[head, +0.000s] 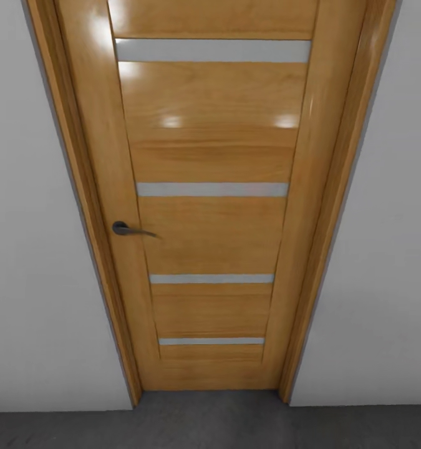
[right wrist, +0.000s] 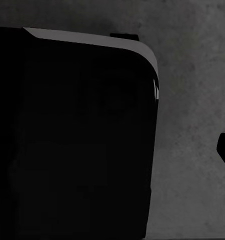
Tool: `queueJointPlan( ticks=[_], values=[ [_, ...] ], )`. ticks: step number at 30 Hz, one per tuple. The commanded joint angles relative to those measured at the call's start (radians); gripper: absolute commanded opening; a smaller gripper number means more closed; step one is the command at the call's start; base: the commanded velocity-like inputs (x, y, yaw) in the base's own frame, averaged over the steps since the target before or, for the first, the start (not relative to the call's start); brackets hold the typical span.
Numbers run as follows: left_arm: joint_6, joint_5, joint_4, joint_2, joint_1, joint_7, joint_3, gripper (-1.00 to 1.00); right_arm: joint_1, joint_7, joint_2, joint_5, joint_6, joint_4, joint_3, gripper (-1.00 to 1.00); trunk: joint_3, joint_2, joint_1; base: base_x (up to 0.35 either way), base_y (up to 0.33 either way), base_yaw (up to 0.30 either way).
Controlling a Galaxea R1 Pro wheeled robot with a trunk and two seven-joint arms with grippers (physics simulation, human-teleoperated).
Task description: Move the two storage containers from the living room to the garage. In the garage, place one container on the floor and stack the other container on top of it (either order is fine).
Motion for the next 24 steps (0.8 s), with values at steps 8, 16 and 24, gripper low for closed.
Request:
queueJointPlan(
  ticks=[8,16,24],
  values=[
    [-0.001,0.01,0.0,0.0,0.0,-0.001,0.001,1.0,-0.001,-0.001,-0.003,0.005,-0.001,0.001,0.001,1.0,-0.001,-0.001,0.0,0.0,0.0,-0.061],
    [-0.001,0.01,0.0,0.0,0.0,0.0,0.001,1.0,-0.001,0.0,-0.004,0.006,0.0,0.001,0.0,1.0,-0.001,-0.001,0.0,0.0,0.0,-0.005],
    [-0.001,0.01,0.0,0.0,0.0,-0.001,0.001,1.0,-0.001,-0.001,-0.005,0.006,0.001,0.001,0.0,1.0,-0.001,-0.001,0.0,0.0,0.0,0.0]
  ],
)
